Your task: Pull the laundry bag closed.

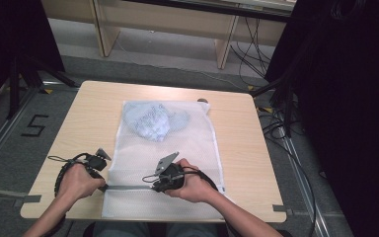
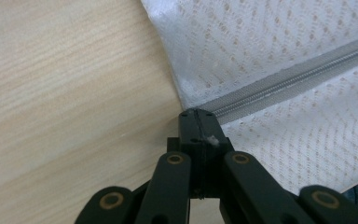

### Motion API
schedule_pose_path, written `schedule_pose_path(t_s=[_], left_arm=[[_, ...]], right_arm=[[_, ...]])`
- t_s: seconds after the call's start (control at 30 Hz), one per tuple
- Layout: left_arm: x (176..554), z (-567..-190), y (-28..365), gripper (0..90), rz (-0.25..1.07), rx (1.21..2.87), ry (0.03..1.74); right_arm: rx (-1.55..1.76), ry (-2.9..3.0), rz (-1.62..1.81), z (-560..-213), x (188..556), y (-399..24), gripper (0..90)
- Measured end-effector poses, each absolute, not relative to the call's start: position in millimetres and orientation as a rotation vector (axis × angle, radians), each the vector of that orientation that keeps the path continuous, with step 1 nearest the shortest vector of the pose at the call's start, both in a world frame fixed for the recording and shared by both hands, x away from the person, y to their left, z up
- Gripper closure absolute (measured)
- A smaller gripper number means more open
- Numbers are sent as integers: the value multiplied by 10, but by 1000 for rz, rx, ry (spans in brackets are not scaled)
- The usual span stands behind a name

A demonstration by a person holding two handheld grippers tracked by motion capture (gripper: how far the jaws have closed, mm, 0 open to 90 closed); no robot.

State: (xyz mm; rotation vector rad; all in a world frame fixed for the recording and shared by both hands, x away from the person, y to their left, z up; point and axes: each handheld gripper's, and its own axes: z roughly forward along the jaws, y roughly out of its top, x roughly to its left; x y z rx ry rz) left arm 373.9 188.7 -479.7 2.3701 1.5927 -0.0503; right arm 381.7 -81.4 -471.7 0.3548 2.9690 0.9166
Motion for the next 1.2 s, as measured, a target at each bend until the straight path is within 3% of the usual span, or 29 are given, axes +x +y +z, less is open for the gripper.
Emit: schedule_pose_path(t_s=[0.1, 0.13, 0.3, 0.33, 0.4, 0.53, 1.07, 1.2], left_arm=[[3699, -4732, 1922, 861, 25, 2380, 1528], [3673, -4664, 1928, 744, 34, 2336, 1491], [3626, -4509, 1818, 616, 183, 2355, 1083], [3612, -4572, 1733, 529, 215, 2390, 957], [3588, -4658, 1655, 491, 197, 2475, 780], [3548, -4820, 1541, 417, 185, 2560, 669], [3621, -4921, 1629, 784, 119, 2545, 684], [3613, -4907, 1586, 831, 119, 2576, 677]], right_arm=[[376, 2970, 931, -4717, 3826, -814, 827], [387, 2968, 936, -4710, 3832, -813, 826], [378, 2968, 956, -4725, 3846, -804, 826], [388, 2966, 962, -4728, 3846, -804, 826], [389, 2965, 965, -4728, 3846, -806, 826], [398, 2964, 970, -4726, 3844, -810, 826], [377, 2987, 946, -4777, 3856, -821, 826], [369, 2993, 939, -4777, 3859, -829, 826]])
